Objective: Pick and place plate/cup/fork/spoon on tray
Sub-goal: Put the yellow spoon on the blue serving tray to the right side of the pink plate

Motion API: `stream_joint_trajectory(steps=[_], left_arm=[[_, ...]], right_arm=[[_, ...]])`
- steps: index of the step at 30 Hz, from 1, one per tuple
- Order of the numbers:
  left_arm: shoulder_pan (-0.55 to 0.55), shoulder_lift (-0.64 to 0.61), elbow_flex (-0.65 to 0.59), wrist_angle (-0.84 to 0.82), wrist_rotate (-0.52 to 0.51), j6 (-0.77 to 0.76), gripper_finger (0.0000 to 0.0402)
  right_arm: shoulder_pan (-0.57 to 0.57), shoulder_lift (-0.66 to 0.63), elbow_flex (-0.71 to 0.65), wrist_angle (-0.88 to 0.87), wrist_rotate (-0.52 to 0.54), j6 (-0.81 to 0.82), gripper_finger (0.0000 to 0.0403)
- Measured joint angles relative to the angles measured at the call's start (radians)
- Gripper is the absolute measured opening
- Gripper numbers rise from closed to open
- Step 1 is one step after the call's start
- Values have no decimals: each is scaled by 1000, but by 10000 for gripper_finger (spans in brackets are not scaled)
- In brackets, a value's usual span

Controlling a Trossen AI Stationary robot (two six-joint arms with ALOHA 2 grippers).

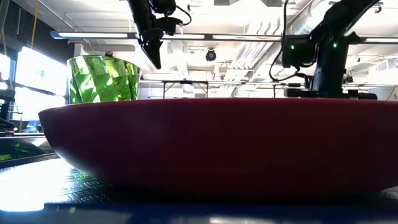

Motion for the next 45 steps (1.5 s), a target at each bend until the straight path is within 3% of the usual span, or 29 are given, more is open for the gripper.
stream_joint_trajectory(steps=[10,27,39,45], left_arm=[[0,0,0,0,0,0,65],[0,0,0,1,0,0,65],[0,0,0,1,0,0,65],[0,0,0,1,0,0,65]], right_arm=[[-89,16,-20,47,-3,-76,147],[-137,216,-15,142,-34,-170,144],[-137,219,-15,142,-27,-191,44],[-137,215,-16,140,-27,-202,30]])
